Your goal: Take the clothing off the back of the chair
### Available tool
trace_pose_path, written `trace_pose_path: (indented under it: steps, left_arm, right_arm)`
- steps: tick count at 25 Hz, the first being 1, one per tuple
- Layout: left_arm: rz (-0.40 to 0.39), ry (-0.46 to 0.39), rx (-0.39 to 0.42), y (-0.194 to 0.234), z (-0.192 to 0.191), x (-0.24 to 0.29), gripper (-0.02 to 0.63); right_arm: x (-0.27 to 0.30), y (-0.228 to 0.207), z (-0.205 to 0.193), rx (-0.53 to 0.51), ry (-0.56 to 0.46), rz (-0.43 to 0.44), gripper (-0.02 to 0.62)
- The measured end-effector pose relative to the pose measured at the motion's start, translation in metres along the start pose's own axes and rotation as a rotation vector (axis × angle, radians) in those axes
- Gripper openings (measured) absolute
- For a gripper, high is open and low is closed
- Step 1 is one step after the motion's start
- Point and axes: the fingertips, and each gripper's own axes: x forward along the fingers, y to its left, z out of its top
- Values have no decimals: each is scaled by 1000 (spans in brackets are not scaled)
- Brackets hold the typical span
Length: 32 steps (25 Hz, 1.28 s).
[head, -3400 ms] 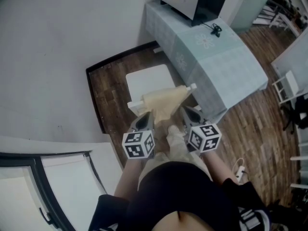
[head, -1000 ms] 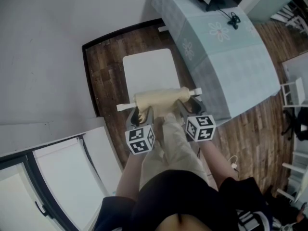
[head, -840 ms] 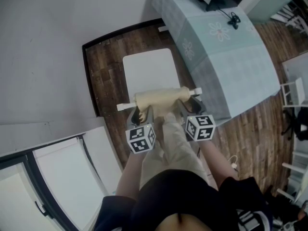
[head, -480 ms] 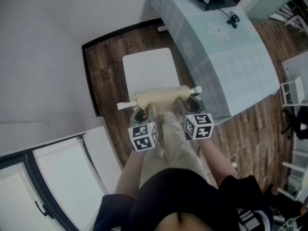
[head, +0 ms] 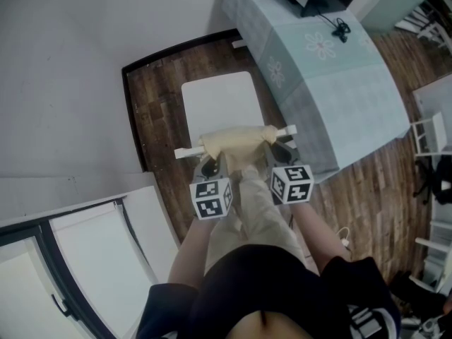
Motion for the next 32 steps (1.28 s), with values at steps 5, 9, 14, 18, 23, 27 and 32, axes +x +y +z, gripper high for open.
trace_pose_path:
  steps: [5,9,14,18,23,27,32]
  left_arm:
    - [-12,-2,9,-2,0,-4,26]
    - [-10,-4,15,-3,2,-8,26]
    - [-12,-10,19,-3,3,-16,26]
    - [-17,-14,22,-4,4,-21,26]
    - [-22,-17,23,-5,4,-28,26]
    - [-30,-22,23,-7,4,-35,26]
    - [-39,-30,29,-7,2,-44,26]
  right_arm:
    - [-4,4,3,-7,-5,1,42]
    - [-9,7,3,-3,-11,0,41]
    - [-16,13,4,-5,-20,1,41]
    - [-20,18,5,-4,-28,-2,41]
    - [-28,23,4,-3,-36,-4,41]
    - [-34,27,4,-2,-45,-8,41]
    - [-43,34,3,6,-58,-14,41]
